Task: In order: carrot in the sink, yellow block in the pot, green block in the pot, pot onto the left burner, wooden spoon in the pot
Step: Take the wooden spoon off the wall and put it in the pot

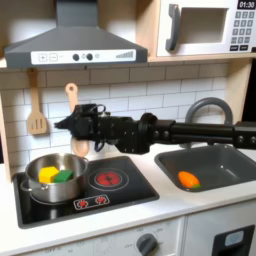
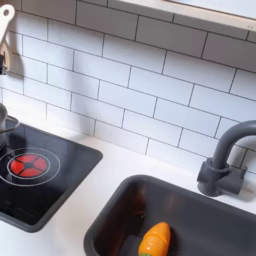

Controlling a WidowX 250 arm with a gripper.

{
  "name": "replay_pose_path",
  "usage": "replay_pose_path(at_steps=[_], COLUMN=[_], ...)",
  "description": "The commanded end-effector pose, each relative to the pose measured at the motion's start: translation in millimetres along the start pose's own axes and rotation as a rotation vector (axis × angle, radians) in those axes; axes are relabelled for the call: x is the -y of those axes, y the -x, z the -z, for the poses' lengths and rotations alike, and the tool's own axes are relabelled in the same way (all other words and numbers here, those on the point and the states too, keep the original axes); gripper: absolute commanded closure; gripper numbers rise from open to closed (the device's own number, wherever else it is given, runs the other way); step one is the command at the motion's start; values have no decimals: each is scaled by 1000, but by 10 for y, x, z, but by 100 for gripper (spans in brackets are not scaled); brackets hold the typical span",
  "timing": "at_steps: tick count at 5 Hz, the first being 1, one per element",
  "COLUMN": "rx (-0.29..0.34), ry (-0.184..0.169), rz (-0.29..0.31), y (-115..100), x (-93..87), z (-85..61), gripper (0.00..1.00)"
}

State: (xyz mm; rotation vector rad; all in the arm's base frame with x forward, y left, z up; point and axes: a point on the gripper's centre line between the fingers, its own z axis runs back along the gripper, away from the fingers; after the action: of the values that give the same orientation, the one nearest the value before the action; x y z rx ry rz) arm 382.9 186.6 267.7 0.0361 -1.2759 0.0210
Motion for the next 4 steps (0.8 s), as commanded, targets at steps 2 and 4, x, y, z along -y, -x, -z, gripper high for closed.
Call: replay_pose_path(at_steps=[2,4], rx=[9,80], ry=[-163,-191], rz=[-14,1], y=[330,224], x=[-391,-444], z=[-41,-35], gripper=[100,100])
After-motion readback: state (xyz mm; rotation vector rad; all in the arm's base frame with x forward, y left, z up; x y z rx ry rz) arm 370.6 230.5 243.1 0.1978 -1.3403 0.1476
